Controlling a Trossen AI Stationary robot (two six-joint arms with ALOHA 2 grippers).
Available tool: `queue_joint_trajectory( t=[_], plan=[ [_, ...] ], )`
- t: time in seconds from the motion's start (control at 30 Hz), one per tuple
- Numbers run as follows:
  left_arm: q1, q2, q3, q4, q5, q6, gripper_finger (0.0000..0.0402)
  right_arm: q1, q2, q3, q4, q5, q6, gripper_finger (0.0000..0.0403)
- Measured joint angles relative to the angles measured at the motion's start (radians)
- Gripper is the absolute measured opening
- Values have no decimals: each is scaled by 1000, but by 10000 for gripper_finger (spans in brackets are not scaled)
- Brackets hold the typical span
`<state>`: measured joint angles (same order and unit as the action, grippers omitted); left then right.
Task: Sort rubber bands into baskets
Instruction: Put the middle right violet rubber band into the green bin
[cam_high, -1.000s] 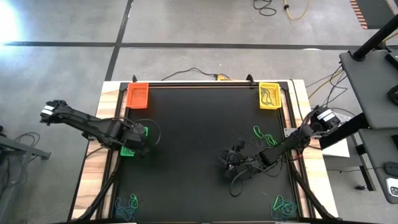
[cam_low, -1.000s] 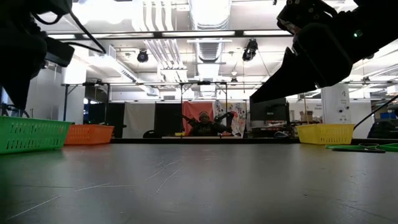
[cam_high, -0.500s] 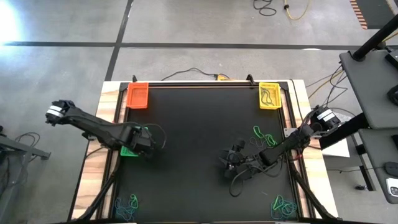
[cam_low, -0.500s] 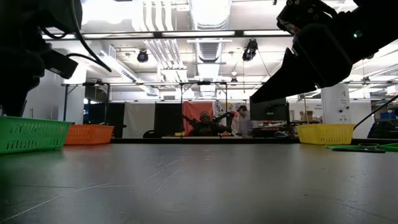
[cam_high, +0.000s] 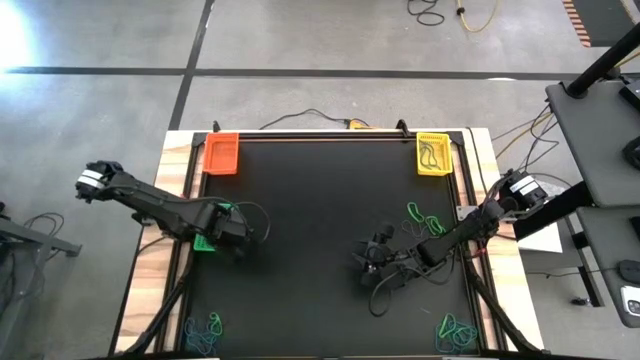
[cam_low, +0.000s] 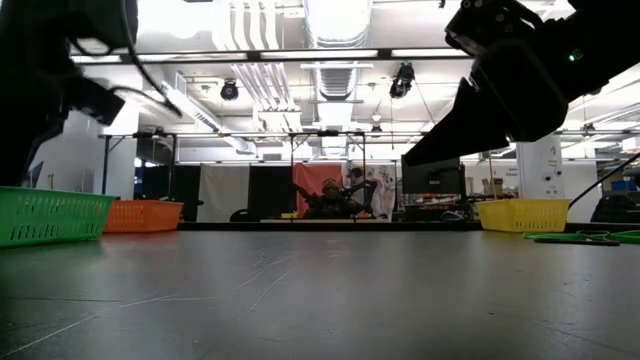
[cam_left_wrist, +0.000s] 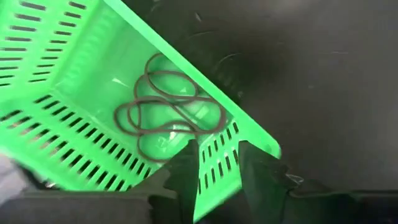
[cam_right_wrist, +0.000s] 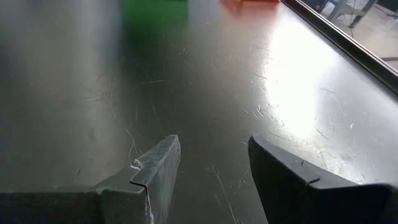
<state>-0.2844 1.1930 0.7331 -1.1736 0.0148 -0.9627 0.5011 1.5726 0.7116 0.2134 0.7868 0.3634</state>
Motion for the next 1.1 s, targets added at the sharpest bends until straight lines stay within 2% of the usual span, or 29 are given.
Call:
queue_joint_trajectory(
  t=[0.17, 0.23, 0.3, 0.37, 0.5, 0.57, 0.73, 0.83, 1.0, 1.1],
  plan=[
    [-4, -36, 157, -128, -2, 23, 121, 0, -3, 0, 0, 0, -35, 187],
    [-13, -50, 243, -190, -37, 12, 123, 0, -11, 0, -12, -1, -63, 187],
    [-34, -63, 329, -216, -120, 7, 123, 0, -33, 0, -60, -8, -92, 187],
    [-65, -75, 398, -203, -247, 17, 123, 0, -78, 1, -166, -17, -74, 187],
    [-151, -85, 454, -79, -531, 110, 123, 0, -211, 24, -483, -76, 92, 187],
    [-187, -84, 452, 3, -604, 190, 123, 0, -285, 33, -651, -135, 203, 187],
    [-206, -75, 379, 255, -634, 362, 123, -24, -432, 33, -1000, -361, 449, 187],
    [-204, -61, 327, 384, -637, 456, 123, -76, -472, 33, -1142, -493, 565, 187],
    [-204, -23, 291, 509, -637, 567, 123, -155, -465, 32, -1176, -592, 484, 187],
    [-204, -8, 287, 540, -636, 585, 123, -197, -429, 31, -1166, -604, 383, 187]
  ],
)
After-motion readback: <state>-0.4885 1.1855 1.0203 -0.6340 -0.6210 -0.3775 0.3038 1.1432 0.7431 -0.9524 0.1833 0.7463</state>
